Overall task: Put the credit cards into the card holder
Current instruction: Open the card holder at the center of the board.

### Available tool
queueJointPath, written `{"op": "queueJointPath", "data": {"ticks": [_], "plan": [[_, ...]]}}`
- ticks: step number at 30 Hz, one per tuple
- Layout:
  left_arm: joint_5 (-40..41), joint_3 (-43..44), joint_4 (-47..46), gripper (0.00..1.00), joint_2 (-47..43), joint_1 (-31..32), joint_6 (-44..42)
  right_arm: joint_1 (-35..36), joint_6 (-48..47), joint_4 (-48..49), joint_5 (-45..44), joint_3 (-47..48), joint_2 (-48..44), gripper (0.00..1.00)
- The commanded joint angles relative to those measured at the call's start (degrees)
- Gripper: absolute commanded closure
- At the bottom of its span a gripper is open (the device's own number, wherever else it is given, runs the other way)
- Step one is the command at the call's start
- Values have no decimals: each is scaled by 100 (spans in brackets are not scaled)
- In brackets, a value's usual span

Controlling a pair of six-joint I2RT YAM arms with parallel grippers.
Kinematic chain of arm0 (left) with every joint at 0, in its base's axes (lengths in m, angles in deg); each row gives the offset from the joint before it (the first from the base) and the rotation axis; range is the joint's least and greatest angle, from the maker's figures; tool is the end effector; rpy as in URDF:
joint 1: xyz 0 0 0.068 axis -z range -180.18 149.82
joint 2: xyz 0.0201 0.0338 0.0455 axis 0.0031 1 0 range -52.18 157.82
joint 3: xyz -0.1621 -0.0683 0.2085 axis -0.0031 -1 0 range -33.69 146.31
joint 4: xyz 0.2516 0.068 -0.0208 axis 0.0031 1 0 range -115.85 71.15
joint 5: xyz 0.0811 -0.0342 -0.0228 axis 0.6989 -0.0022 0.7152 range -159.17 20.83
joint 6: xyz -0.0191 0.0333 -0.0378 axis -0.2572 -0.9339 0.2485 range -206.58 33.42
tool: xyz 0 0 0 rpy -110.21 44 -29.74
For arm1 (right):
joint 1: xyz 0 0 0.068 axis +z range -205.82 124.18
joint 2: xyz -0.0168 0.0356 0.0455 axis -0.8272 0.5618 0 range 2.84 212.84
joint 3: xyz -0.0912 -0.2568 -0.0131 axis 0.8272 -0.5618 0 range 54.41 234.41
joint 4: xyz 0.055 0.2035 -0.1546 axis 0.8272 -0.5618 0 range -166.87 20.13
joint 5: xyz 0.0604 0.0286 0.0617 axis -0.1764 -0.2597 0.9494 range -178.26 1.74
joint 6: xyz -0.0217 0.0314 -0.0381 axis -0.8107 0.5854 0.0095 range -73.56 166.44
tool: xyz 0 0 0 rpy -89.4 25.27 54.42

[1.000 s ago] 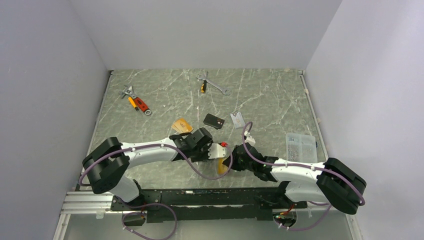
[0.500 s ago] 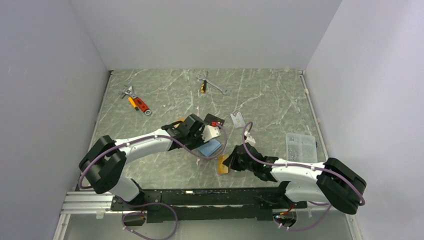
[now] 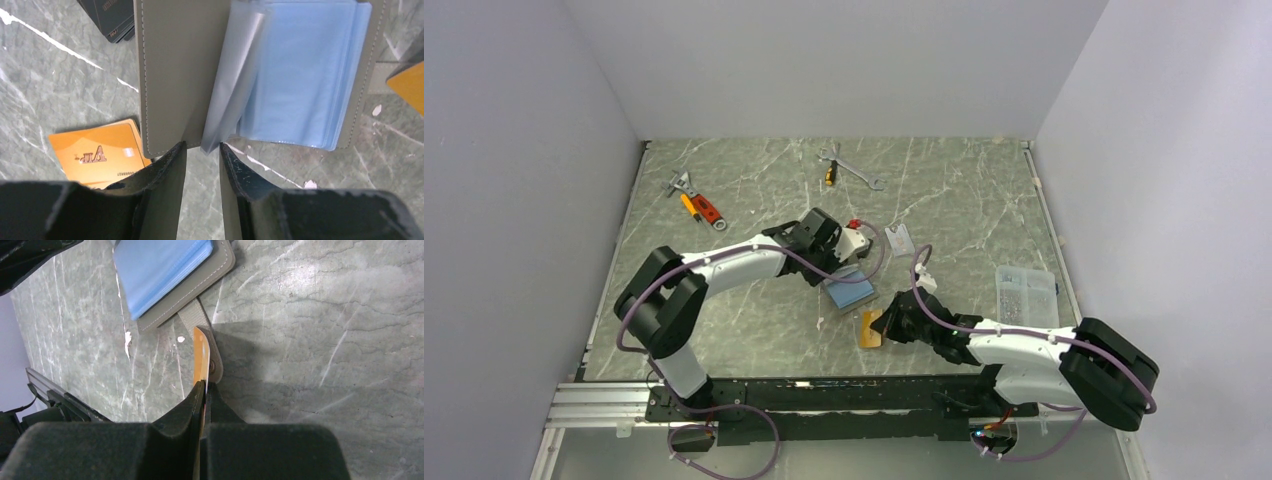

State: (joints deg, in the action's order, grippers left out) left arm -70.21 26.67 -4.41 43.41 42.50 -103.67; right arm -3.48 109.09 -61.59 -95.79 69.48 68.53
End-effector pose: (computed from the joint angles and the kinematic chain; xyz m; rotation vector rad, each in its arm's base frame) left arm 0.2499 -0.2315 0.1923 1.2871 2.2262 -0.1932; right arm 0.1222 0.1506 0.1292 0.2926 2.4469 0.8304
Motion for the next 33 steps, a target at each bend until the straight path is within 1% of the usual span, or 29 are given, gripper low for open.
{"op": "queueJointPath", "data": {"ticks": [1,5,11,15,22,25,29,33], "plan": [[-190,461,203,64,298,-79,431,7,-234,-1124,-359,-328,82,100],[-285,740,386,64,436,-176,610,5,-234,-1140,-304,-333,-116,100],[-513,663,397,69,232,-193,615,-54,-441,-1376,-358,32,-643,100],[-598,604,397,71,195,-197,626,-90,-640,-1407,-331,348,-765,100],[-749,618,422,74,243,-197,627,-98,-970,-1137,-53,799,-689,100],[-790,583,413,75,184,-193,609,-100,-1115,-1069,-74,1052,-649,100],[-832,546,445,75,119,-195,577,-160,-1272,-930,-52,1395,-260,100],[-837,484,424,76,41,-191,546,-337,-1299,-722,71,1577,352,100]]}}
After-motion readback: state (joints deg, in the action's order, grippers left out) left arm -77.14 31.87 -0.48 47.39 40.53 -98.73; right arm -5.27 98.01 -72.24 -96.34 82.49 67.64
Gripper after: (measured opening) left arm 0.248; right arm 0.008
